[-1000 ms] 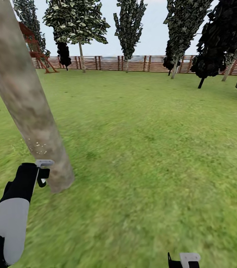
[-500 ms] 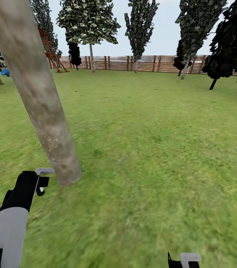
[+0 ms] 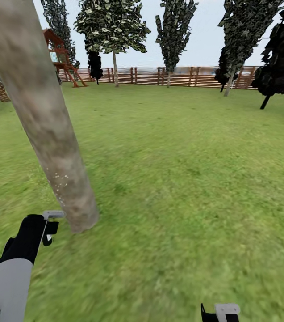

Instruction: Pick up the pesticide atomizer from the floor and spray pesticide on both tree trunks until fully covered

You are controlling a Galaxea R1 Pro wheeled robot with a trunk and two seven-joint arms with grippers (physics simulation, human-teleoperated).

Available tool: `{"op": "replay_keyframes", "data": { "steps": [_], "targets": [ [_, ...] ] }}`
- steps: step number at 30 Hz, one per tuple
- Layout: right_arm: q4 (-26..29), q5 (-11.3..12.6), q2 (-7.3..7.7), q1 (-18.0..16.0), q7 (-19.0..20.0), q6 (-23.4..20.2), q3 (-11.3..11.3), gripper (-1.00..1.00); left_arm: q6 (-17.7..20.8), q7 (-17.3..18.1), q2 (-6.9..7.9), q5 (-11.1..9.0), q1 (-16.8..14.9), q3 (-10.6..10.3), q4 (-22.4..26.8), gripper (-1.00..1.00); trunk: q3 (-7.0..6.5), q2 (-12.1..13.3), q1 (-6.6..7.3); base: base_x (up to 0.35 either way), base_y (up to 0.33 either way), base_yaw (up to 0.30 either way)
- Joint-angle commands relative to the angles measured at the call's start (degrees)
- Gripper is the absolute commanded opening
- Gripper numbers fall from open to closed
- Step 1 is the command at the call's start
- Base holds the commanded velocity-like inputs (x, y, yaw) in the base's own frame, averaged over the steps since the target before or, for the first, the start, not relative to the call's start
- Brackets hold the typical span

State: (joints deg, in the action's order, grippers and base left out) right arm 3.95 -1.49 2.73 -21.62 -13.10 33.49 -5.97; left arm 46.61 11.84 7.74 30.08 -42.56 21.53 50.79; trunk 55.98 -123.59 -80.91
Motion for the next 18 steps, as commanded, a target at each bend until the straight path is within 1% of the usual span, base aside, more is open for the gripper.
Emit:
{"op": "replay_keyframes", "data": {
  "steps": [1, 2, 4, 6, 8, 11, 16, 17, 18],
  "targets": [
    [0.0, 0.0, 0.0, 0.0, 0.0, 0.0, 0.0, 1.0, -0.1, 0.1, -0.02, 0.0, 0.0, 0.0, -0.1, -1.0, 0.0, 0.0, 0.0, 0.029, 0.0, 0.272],
    [0.0, 0.0, 0.0, 0.0, 0.0, 0.0, 0.0, 1.0, -0.2, 0.1, -0.06, 0.0, 0.0, 0.0, -0.1, -1.0, 0.0, 0.0, 0.0, 0.018, 0.0, 0.274],
    [0.0, 0.0, 0.0, 0.0, 0.0, 0.0, 0.0, 1.0, -0.8, 0.0, -1.01, -0.1, 0.0, -0.1, 0.0, -1.0, 0.0, 0.0, 0.0, 0.014, -0.034, 0.256],
    [0.0, 0.0, -0.01, 0.0, 0.0, 0.0, 0.0, 1.0, -1.6, 0.0, -2.43, -0.1, 0.0, -0.1, 0.3, -1.0, 0.0, 0.0, 0.0, 0.072, -0.185, 0.102],
    [0.0, 0.0, -0.01, 0.0, 0.0, 0.0, 0.0, 1.0, -1.9, 0.0, -3.01, 0.0, 0.0, -0.1, 0.5, -1.0, 0.0, 0.0, 0.0, 0.119, -0.238, 0.029],
    [0.0, 0.0, -0.01, 0.0, 0.0, 0.0, 0.0, 1.0, -2.0, 0.0, -3.08, 0.0, 0.0, 0.0, 0.6, -1.0, 0.0, 0.0, 0.0, 0.084, -0.263, 0.003],
    [0.0, 0.0, -0.01, 0.0, 0.0, 0.0, 0.0, 1.0, -2.7, 0.0, -2.87, 0.0, 0.0, 0.0, 0.7, -1.0, 0.0, 0.0, 0.0, 0.007, -0.274, 0.0],
    [0.0, 0.0, -0.01, 0.0, 0.0, 0.0, 0.0, 1.0, -2.7, 0.0, -2.79, 0.0, 0.0, 0.1, 0.7, -1.0, 0.0, 0.0, 0.0, 0.001, -0.275, 0.0],
    [0.0, 0.0, -0.01, 0.0, 0.0, 0.0, 0.0, 1.0, -2.7, 0.0, -2.66, 0.0, 0.0, 0.6, 0.6, -1.0, 0.0, 0.0, 0.0, 0.0, -0.275, 0.0]
  ]
}}
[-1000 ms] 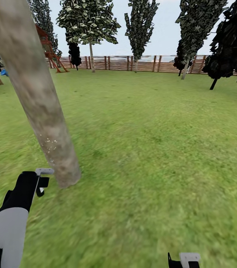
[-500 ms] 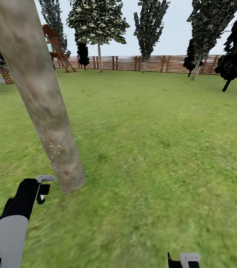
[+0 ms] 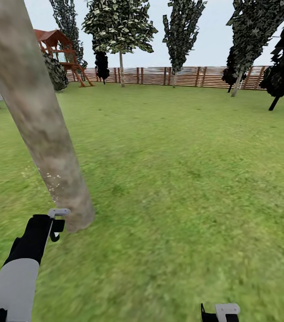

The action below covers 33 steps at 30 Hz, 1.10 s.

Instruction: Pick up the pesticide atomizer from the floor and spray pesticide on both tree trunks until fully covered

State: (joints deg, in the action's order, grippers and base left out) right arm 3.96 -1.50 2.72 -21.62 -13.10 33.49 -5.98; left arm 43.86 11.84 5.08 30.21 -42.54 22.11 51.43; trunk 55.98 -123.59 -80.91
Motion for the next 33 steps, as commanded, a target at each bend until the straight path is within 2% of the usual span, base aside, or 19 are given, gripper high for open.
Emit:
{"op": "replay_keyframes", "data": {
  "steps": [1, 4, 10, 15, 22, 30, 33],
  "targets": [
    [0.0, 0.0, 0.0, 0.0, 0.0, 0.0, 0.0, 1.0, -0.1, 0.0, 0.05, -0.1, 0.0, 0.9, 0.0, -1.0, 0.0, 0.0, 0.0, 0.0, -0.275, 0.0],
    [0.0, 0.0, 0.0, 0.0, 0.0, 0.0, 0.0, 1.0, -0.2, 0.0, 0.18, 0.0, 0.0, 2.2, -0.1, -1.0, 0.0, 0.0, 0.0, 0.0, -0.275, 0.0],
    [0.0, 0.0, 0.0, 0.0, 0.0, -0.1, 0.0, 1.0, -0.9, -0.3, 1.71, 0.4, 1.3, 5.5, -0.6, -1.0, 0.0, 0.0, 0.0, 0.061, -0.275, 0.236],
    [0.0, 0.0, 0.0, 0.0, 0.0, 0.0, 0.0, 1.0, -1.0, -2.6, 1.58, 0.2, 1.3, 5.4, -0.9, -1.0, 0.0, 0.0, 0.0, 0.143, -0.26, 0.174],
    [0.0, 0.0, 0.0, 0.0, 0.0, -0.1, 0.0, 1.0, -1.1, -2.8, 1.1, 0.0, 1.3, 5.1, -1.0, -1.0, 0.0, 0.0, 0.0, 0.236, -0.188, 0.005],
    [0.0, 0.0, -0.07, 0.0, 0.0, -0.1, 0.0, 1.0, -1.0, -2.9, 2.25, 0.6, 1.9, 5.7, -0.9, -1.0, 0.0, 0.0, 0.0, 0.138, -0.244, 0.224],
    [0.0, 0.0, -0.08, 0.0, 0.0, -0.1, 0.0, 1.0, -1.0, -2.9, 2.24, 0.6, 2.0, 5.5, -0.9, -1.0, 0.0, 0.0, 0.0, 0.089, -0.268, 0.277]
  ]
}}
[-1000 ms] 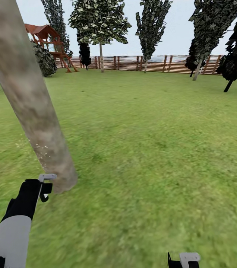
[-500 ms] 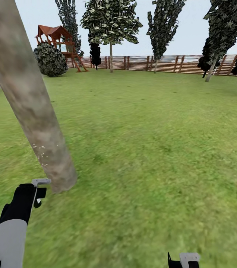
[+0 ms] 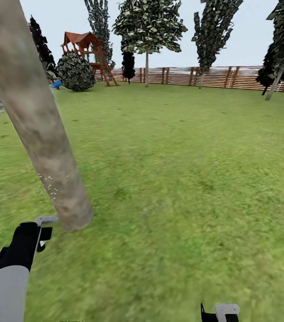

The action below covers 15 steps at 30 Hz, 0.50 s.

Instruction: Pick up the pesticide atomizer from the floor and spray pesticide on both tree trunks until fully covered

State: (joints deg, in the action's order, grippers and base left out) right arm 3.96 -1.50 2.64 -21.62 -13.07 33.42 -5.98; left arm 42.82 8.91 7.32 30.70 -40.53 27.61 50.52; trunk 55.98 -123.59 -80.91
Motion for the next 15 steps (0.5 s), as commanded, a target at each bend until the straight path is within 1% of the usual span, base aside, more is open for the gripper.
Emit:
{"op": "replay_keyframes", "data": {
  "steps": [1, 4, 12, 15],
  "targets": [
    [0.0, 0.0, 0.0, 0.0, 0.0, 0.0, 0.0, 1.0, 0.0, 0.0, -0.06, 0.1, 0.0, -0.1, 0.0, -1.0, 0.0, 0.0, 0.0, 0.048, -0.271, 0.272],
    [0.0, 0.0, -0.01, 0.0, 0.1, 0.0, 0.0, 1.0, 0.0, 0.0, -0.25, 0.0, 0.0, -0.3, 0.0, -1.0, 0.0, 0.0, 0.0, 0.011, -0.274, 0.087],
    [0.0, 0.0, 0.0, 0.0, 0.1, 0.0, 0.0, 1.0, 0.0, 0.0, -0.13, 0.0, 0.0, 0.1, 0.0, -1.0, 0.0, 0.0, 0.0, 0.001, -0.275, 0.007],
    [0.0, 0.0, -0.01, 0.0, 0.1, 0.0, 0.0, 1.0, 0.0, 0.0, 0.14, 0.0, 0.0, 0.1, 0.0, -1.0, 0.0, 0.0, 0.0, 0.0, -0.275, 0.193]
  ]
}}
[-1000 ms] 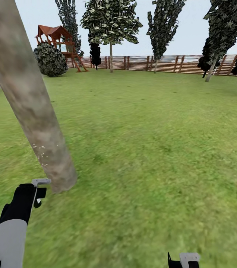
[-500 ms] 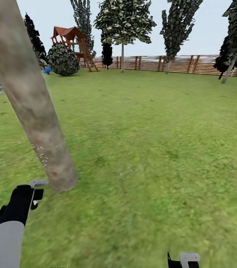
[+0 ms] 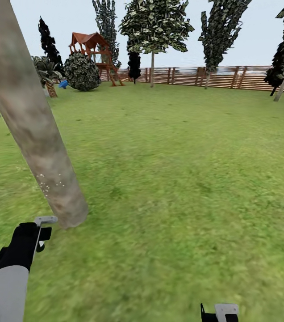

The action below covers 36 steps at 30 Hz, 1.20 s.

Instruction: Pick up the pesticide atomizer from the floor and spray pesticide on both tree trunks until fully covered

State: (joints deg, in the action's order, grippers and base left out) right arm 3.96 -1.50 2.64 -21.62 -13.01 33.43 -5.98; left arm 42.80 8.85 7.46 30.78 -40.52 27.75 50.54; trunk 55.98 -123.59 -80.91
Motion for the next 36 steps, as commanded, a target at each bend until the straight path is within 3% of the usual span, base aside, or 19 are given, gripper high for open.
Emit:
{"op": "replay_keyframes", "data": {
  "steps": [1, 4, 7, 11, 15, 19, 31, 36],
  "targets": [
    [0.0, 0.0, 0.0, 0.0, 0.0, 0.0, 0.0, 1.0, 0.0, 0.0, 0.07, -0.1, 0.0, 0.0, 0.0, -1.0, 0.0, 0.0, 0.0, 0.033, -0.265, 0.26],
    [0.0, 0.0, 0.06, 0.0, -0.1, 0.0, 0.1, 1.0, -0.9, 0.0, -0.23, -0.7, 0.0, 0.1, -1.5, -1.0, 0.0, 0.0, 0.0, 0.236, -0.125, 0.273],
    [0.1, 0.1, 0.09, 0.0, -0.1, 0.1, 0.1, 1.0, -6.8, 0.0, -0.25, -0.7, 0.0, 0.2, -6.4, -1.0, 0.0, 0.0, 0.0, 0.303, -0.017, 0.269],
    [0.0, 0.1, 0.14, 0.0, -0.1, 0.1, 0.1, 1.0, -9.5, -0.3, 0.01, -0.5, -0.1, 0.2, -7.9, -1.0, 0.0, 0.0, 0.0, 0.066, -0.001, 0.092],
    [0.0, 0.0, 0.17, 0.0, 0.0, 0.1, 0.1, 1.0, -7.9, -2.2, -0.63, -0.4, -1.3, -0.7, -8.3, -1.0, 0.0, 0.0, 0.0, 0.002, 0.0, 0.002],
    [0.0, 0.0, 0.1, 0.0, 0.1, 0.0, 0.0, 1.0, -2.9, -1.7, 0.25, -0.3, -6.3, -1.0, -9.4, -1.0, 0.0, 0.0, 0.0, 0.0, 0.0, 0.0],
    [0.1, 0.0, 0.09, 0.0, 0.0, 0.0, 0.0, 1.0, -2.5, -1.5, 0.53, -0.1, -6.0, -1.8, -8.7, -1.0, 0.0, 0.0, 0.0, 0.203, 0.16, 0.002],
    [0.1, 0.1, 0.09, 0.0, 0.0, 0.0, 0.0, 1.0, -2.9, -1.5, 0.65, 0.1, -5.8, -1.7, -9.1, -1.0, 0.0, 0.0, 0.0, 0.018, 0.016, 0.23]
  ]
}}
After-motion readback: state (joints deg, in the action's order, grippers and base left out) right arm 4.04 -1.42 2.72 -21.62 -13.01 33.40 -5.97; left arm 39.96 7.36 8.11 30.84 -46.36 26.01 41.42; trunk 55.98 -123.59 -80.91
